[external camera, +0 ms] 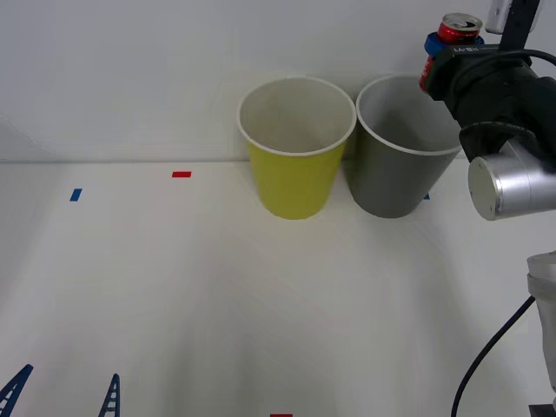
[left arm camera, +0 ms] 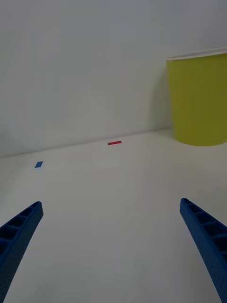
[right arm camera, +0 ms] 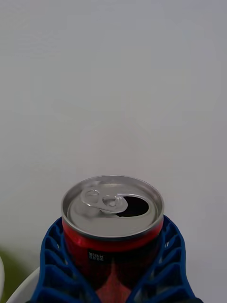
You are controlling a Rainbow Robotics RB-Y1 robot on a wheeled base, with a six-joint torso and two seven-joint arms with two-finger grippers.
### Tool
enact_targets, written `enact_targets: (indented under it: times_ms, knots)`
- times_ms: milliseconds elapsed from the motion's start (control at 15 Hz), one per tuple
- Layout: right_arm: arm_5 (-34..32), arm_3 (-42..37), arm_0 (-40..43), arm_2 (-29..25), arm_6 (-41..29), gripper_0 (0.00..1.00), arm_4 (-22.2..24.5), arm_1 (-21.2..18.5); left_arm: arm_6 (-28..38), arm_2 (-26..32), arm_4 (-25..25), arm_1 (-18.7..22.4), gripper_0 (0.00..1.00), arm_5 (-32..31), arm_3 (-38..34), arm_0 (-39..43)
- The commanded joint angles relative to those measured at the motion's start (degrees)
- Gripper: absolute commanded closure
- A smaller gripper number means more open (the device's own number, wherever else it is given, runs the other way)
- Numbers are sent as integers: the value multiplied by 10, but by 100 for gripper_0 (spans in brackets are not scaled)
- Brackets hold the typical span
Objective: Put cans in the gray bin and PET bottles in the light green bin.
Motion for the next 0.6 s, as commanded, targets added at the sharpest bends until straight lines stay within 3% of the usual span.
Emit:
enact_targets:
  times_ms: [67, 200, 267, 600]
  knots:
    - [-1, -1, 0, 0, 0, 72, -2, 0, 0, 0, 0, 0, 0, 0, 0, 0]
    - [-3, -1, -2, 4, 1, 40, -11, 1, 0, 0, 0, 0, 0, 0, 0, 0]
    - [-11, -1, -2, 8, 4, 30, -11, 3, 0, 0, 0, 0, 0, 0, 0, 0]
    - [-18, -1, -4, 14, 11, 25, -10, 4, 0, 0, 0, 0, 0, 0, 0, 0]
